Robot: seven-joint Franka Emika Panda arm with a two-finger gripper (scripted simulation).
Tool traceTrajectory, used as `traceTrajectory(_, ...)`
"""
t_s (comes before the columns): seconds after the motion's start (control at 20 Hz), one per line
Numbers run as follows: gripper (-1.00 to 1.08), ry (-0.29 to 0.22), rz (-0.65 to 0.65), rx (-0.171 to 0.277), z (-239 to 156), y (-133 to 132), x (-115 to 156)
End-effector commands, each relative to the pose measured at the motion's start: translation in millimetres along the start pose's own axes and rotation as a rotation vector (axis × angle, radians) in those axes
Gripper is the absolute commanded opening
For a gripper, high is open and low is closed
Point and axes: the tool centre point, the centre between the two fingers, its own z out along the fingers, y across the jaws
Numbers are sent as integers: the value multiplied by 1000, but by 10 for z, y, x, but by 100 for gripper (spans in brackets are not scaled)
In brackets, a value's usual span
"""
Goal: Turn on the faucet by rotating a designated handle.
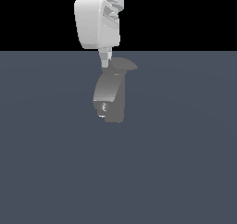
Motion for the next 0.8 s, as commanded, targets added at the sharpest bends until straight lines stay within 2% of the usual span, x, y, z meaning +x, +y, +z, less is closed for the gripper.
traceTrajectory(0.0, -100, 6, 29, -26, 108, 41, 297)
traceTrajectory(0.1, -100, 6, 30, -27, 112, 48, 353)
traceTrajectory(0.15, -100, 2, 3, 1, 1, -3, 158)
traceTrajectory(0.75, -100, 4, 17, -14, 67, -368, 685)
